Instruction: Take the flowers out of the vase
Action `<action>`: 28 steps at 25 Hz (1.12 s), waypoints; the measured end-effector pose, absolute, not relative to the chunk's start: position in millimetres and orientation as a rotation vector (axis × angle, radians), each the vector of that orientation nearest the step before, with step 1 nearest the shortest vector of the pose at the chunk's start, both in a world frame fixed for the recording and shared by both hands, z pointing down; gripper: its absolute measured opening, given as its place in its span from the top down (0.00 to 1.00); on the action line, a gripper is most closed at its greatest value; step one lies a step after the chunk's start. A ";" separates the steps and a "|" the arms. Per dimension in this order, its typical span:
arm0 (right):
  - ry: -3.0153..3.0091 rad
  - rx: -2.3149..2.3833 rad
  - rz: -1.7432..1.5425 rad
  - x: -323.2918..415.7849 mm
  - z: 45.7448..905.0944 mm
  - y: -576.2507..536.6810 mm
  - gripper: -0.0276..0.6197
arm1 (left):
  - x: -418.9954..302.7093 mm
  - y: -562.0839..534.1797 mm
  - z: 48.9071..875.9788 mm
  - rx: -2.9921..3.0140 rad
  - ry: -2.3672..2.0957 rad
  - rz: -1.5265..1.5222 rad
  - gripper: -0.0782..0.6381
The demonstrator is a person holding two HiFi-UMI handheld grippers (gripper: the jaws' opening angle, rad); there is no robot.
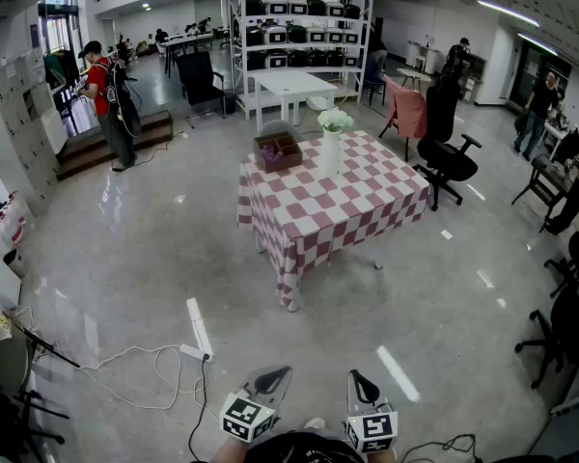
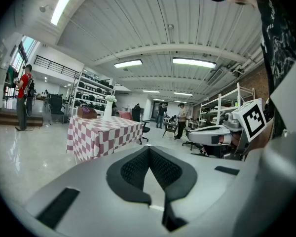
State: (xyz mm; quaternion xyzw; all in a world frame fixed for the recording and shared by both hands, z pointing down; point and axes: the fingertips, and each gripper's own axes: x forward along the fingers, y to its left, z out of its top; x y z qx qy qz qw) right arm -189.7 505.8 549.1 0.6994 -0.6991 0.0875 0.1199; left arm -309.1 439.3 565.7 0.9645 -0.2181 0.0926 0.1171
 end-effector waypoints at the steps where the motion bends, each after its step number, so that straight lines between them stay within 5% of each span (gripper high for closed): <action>1: -2.041 2.046 0.252 -188.1 549.3 504.1 0.95 | -307.8 436.1 566.2 2.825 -0.639 0.268 0.88; 28: -2.130 2.026 0.234 -101.1 551.0 471.9 0.94 | -220.8 409.7 564.6 2.846 -0.636 0.234 0.88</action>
